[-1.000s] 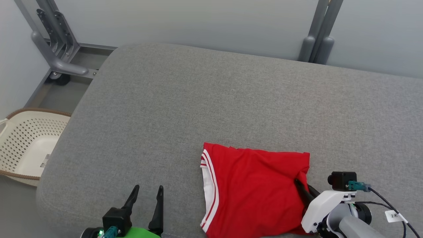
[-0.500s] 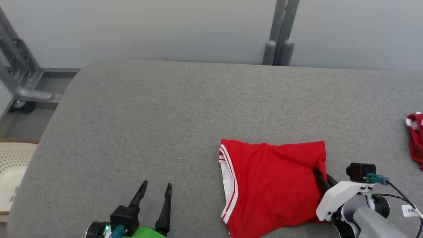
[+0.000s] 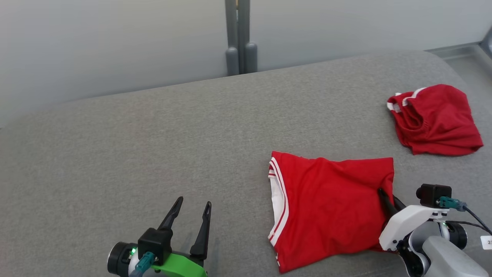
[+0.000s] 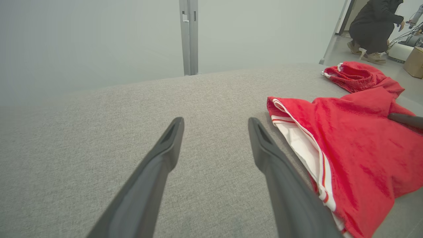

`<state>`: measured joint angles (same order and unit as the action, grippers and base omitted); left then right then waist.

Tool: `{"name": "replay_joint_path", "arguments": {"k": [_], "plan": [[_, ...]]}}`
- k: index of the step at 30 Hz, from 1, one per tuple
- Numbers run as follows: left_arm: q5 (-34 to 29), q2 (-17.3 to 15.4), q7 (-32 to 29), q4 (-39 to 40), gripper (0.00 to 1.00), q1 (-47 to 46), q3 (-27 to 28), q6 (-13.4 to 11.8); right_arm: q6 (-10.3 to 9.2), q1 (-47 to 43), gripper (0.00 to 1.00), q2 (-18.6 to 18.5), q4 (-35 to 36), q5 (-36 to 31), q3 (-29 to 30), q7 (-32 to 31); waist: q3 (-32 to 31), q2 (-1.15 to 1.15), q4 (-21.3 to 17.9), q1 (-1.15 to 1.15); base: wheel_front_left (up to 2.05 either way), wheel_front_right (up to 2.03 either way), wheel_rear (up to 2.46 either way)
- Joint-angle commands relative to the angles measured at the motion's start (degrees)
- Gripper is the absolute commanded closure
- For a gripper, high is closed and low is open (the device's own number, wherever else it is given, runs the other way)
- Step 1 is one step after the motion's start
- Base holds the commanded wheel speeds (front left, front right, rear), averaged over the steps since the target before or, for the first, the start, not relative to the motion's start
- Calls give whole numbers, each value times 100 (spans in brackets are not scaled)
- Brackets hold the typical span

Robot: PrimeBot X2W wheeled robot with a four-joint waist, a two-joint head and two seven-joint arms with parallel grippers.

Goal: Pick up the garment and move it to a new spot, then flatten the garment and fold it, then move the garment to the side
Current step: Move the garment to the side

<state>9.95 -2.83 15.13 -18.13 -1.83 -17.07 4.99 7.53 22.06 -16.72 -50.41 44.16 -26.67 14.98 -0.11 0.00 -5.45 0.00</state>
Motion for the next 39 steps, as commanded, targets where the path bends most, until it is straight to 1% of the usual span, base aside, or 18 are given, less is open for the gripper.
{"name": "replay_joint_path", "arguments": {"k": [1, 10, 14, 17, 23, 26, 32, 39], "plan": [[-26, -18, -6, 44, 0, -108, -25, 2, -10, 40, 100, -8, 40, -57, 37, 22, 100, 0, -700, 0, 0, 0, 0], [-20, -18, -6, 147, 0, -309, -127, -27, -10, 196, 100, 69, 267, -176, -25, 23, 290, 0, -1488, 0, 0, 0, 0], [22, -19, -6, 117, 0, -395, -173, 8, -10, 233, 100, 102, 329, -200, -57, 23, 362, 0, -1704, 0, 0, 0, 0], [-15, -20, -6, 139, 0, -427, -196, 26, -10, 262, 100, 110, 367, -203, -64, 23, 409, 0, -1793, 0, 0, 0, 0], [-46, -21, -6, 173, 0, -475, -225, 41, -10, 240, 100, 124, 414, -213, -16, 23, 463, 0, -1825, 0, 0, 0, 0], [74, -21, -6, 187, 0, -454, -209, 11, -10, 239, 100, 99, 417, -299, -17, 24, 479, 0, -1767, 0, 0, 0, 0], [-25, -22, -6, 280, 0, -500, -331, 36, -9, 375, 100, 108, 465, -427, 23, 23, 549, 0, -1596, 0, 0, 0, 0], [-165, -23, -6, 368, 0, -675, -451, 55, -8, 1135, 100, 18, 610, -676, -96, 23, 978, 0, -1252, 0, 0, 0, 0]]}}
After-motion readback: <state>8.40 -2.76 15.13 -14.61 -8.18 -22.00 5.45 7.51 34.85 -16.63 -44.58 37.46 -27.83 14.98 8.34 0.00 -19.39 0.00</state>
